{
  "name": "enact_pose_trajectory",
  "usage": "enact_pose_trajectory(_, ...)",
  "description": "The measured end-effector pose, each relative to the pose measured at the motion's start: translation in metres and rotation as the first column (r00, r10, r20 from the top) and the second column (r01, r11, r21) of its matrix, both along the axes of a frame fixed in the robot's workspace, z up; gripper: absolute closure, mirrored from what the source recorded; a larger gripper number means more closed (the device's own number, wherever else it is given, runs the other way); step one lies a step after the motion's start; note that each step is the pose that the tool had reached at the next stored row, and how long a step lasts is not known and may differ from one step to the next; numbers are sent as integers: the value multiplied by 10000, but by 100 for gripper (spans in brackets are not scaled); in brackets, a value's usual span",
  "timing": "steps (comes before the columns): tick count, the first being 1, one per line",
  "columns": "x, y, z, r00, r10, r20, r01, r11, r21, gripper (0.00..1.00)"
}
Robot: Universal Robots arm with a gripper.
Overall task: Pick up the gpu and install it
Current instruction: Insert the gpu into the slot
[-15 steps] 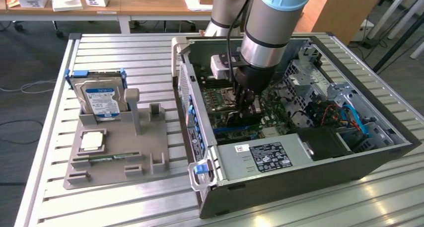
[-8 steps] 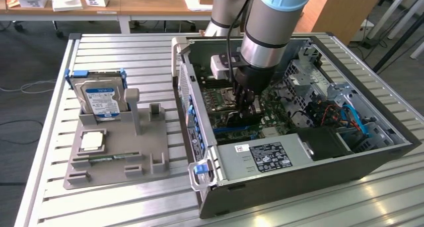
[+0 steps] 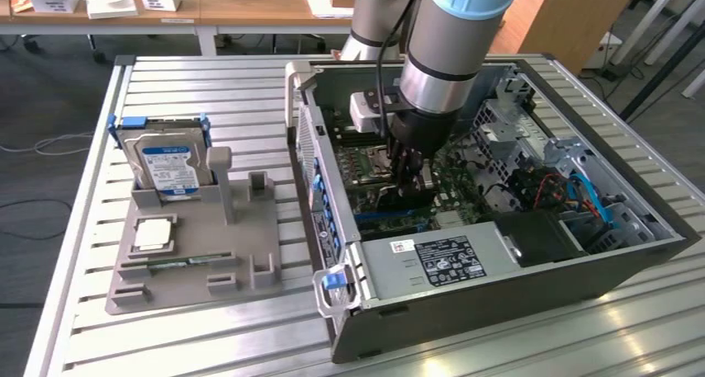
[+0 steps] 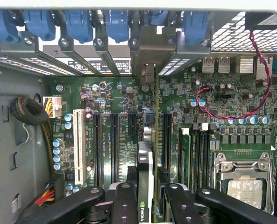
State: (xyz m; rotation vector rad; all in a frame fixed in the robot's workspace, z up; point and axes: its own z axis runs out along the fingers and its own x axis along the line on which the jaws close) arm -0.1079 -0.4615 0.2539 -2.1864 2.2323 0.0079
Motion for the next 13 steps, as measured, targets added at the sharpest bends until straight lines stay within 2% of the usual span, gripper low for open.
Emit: enact_pose_trajectory(13,0,0,-2,10000,0,0,0,10000,0,73)
